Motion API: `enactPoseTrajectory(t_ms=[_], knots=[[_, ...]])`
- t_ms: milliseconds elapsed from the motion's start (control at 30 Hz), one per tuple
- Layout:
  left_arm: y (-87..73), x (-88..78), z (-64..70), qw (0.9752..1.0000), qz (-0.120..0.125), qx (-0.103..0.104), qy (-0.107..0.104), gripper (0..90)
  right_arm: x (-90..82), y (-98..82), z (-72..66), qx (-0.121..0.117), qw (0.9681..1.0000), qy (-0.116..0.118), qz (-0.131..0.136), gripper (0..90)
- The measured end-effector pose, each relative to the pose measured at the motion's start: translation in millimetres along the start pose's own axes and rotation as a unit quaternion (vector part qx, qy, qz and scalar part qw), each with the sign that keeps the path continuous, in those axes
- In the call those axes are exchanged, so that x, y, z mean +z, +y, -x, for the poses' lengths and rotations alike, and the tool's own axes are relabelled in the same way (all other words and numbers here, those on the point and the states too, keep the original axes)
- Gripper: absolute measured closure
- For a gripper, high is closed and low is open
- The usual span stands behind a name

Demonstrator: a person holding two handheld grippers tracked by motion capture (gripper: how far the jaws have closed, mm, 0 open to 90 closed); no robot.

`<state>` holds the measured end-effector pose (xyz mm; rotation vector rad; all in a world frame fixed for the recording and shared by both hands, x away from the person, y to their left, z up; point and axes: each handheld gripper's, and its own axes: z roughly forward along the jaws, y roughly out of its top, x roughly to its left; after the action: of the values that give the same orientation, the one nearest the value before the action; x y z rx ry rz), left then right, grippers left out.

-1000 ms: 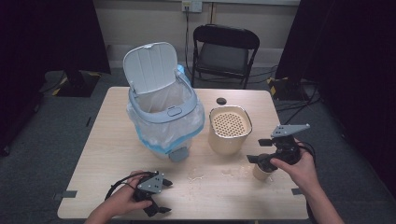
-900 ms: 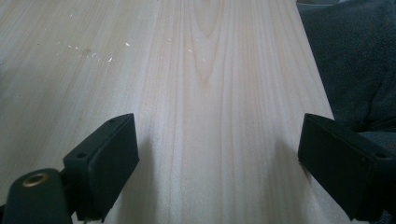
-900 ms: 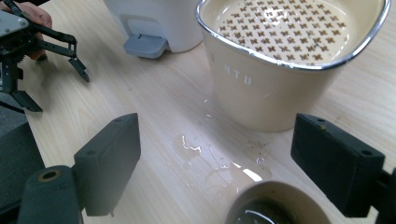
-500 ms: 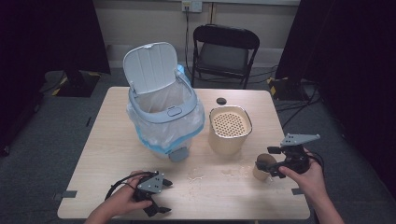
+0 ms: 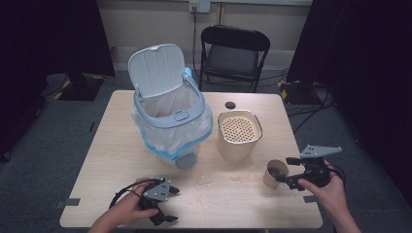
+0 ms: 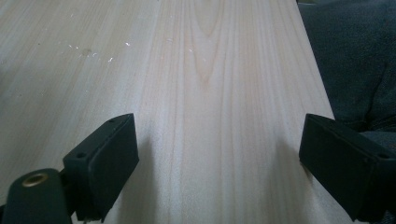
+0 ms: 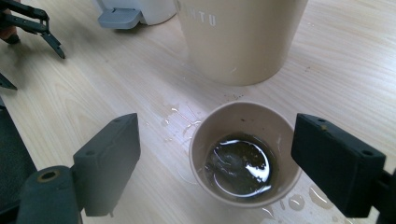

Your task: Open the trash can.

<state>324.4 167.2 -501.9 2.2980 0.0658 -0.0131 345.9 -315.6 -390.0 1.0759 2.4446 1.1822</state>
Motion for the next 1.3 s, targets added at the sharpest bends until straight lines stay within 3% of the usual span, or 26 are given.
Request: enactPoseTrajectory(t_ms=[167,367,800,1067,1267,1300], knots=[[0.1,-0.3,-0.9,1.0000,-0.005,0.008,0.002,10.9,-3.8,-7.7,1.0,0.004,1.0000,-0.007,-0.001,15.3],[0.4,1.3,0.6,1.0000,0.001,0.001,-0.001,9.5,-6.5,-18.0,2.5,0.011,0.9998,-0.019,0.004,15.1],[0.4,1.3,0.7,1.0000,0.001,0.000,-0.001,9.3,9.6,-44.2,10.1,0.034,0.9980,-0.052,0.013,14.8],[0.6,1.0,0.8,1.0000,-0.004,0.001,0.001,9.1,21.0,-55.3,14.1,0.046,0.9979,-0.040,0.019,14.3],[0.7,0.7,1.0,1.0000,-0.007,0.002,0.002,8.9,28.3,-60.4,14.1,0.034,0.9982,-0.042,0.025,14.4],[1.0,-0.3,-0.2,0.9998,-0.014,0.010,0.003,8.9,28.3,-60.4,14.1,0.034,0.9982,-0.042,0.025,14.4]])
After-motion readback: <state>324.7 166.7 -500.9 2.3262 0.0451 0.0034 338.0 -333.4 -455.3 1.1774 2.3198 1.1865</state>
